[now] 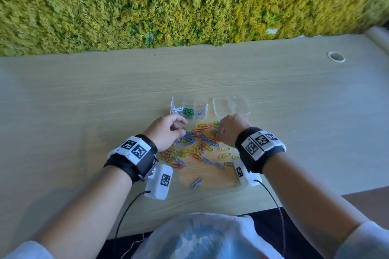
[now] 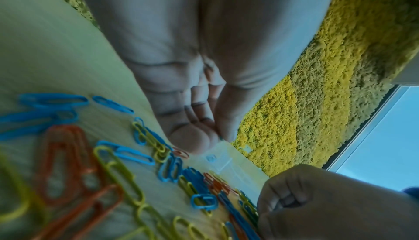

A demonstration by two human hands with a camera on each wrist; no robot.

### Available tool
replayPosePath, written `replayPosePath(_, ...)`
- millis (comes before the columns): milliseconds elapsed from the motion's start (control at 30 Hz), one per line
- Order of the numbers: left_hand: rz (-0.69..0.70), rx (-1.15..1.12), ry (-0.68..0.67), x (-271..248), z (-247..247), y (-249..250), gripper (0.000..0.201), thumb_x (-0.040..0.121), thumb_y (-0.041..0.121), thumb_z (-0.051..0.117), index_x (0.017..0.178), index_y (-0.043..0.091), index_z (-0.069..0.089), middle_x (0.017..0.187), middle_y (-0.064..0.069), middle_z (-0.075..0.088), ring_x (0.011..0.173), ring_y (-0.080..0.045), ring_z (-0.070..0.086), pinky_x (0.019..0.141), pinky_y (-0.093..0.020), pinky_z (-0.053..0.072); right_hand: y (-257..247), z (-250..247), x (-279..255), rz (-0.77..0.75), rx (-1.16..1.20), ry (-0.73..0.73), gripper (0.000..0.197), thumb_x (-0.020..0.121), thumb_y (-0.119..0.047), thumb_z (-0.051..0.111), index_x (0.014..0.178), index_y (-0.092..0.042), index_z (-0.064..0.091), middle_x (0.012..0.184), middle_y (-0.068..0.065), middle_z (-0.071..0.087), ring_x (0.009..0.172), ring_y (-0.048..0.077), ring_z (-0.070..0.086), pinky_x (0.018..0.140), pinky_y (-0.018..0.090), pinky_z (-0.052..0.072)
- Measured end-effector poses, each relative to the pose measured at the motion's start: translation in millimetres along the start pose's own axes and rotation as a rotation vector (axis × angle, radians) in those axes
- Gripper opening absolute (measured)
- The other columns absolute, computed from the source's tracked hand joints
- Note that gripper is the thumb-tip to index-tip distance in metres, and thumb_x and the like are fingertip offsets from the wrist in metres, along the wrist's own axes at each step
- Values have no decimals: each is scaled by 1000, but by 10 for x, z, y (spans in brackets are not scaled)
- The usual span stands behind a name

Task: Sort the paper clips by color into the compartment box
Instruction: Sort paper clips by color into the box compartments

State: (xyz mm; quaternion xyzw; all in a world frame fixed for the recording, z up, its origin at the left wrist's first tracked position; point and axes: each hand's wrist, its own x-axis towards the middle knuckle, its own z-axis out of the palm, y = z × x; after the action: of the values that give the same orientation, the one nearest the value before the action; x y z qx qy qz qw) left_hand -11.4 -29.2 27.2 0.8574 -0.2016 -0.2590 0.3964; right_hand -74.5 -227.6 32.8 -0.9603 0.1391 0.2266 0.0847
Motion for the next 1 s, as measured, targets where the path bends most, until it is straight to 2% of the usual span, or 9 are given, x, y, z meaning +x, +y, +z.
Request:
replayPosePath(100, -20, -25, -69, 30, 52, 45, 21, 94, 6, 50, 109, 17, 60, 68, 0, 56, 61, -20, 56, 64, -34, 53, -25, -44, -28, -32, -55, -44, 36, 90, -38, 49, 104, -10, 66, 106, 6, 65, 93, 23, 64, 71, 27, 51)
replayPosePath(200, -96, -77, -106, 33, 111, 92, 20, 93, 7, 46, 90, 23, 58, 66, -2, 56, 61, -22, 58, 68, -37, 54, 12, -43, -57, -75, 52, -1, 28, 86, -32, 58, 96, -9, 69, 103, 5, 67, 94, 22, 64, 83, 32, 55)
replayPosePath(300, -161, -170, -105, 47, 187, 133, 19, 91, 7, 44, 81, 17, 55, 62, -4, 55, 61, -24, 57, 67, -37, 53, 74, -8, -72, -84, 257, 50, 8, 80, -22, 67, 84, -15, 70, 90, 1, 66, 81, 16, 59, 80, 31, 56)
replayPosePath(467, -167, -134, -110, 85, 248, 194, 16, 89, 8, 48, 78, 16, 57, 61, -3, 60, 53, -20, 56, 59, -29, 50, 138, 11, -74, -118, 377, 61, 9, 79, -14, 70, 87, -15, 72, 82, -6, 62, 78, 13, 58, 74, 27, 54)
replayPosePath(567, -129, -88, -132, 123, 281, 239, 16, 88, 7, 49, 81, 19, 56, 66, -3, 60, 58, -24, 57, 62, -33, 50, 185, -16, -48, -92, 391, 87, 9, 84, -16, 65, 90, -17, 72, 85, -3, 66, 79, 17, 61, 73, 27, 53)
replayPosePath(700, -109, -113, -166, 177, 321, 264, 23, 88, 2, 54, 87, 25, 56, 74, -6, 63, 67, -24, 58, 62, -36, 49, 115, -114, 8, -51, 145, 73, 20, 92, -29, 54, 95, -18, 70, 103, 0, 69, 91, 18, 64, 77, 28, 54)
replayPosePath(767, -104, -150, -187, 197, 328, 262, 26, 87, 0, 59, 91, 26, 56, 76, -5, 65, 69, -24, 59, 59, -35, 49, 9, -117, 60, -37, -95, -23, 35, 94, -42, 47, 98, -11, 65, 92, 2, 64, 82, 18, 63, 65, 29, 53)
replayPosePath(867, -98, -131, -177, 206, 334, 246, 30, 86, 0, 61, 91, 30, 56, 75, -5, 66, 69, -24, 60, 62, -37, 50, -83, -57, 169, -10, -158, -23, 40, 92, -46, 47, 77, -9, 50, 68, 0, 47, 55, 13, 45, 45, 24, 35)
replayPosePath(1000, -81, -1, -165, 150, 352, 290, 23, 89, 6, 49, 80, 25, 58, 66, -2, 60, 60, -20, 56, 61, -33, 50, -30, -105, 152, -23, -19, -47, 33, 90, -37, 50, 79, -8, 61, 88, 4, 63, 70, 17, 59, 58, 28, 51)
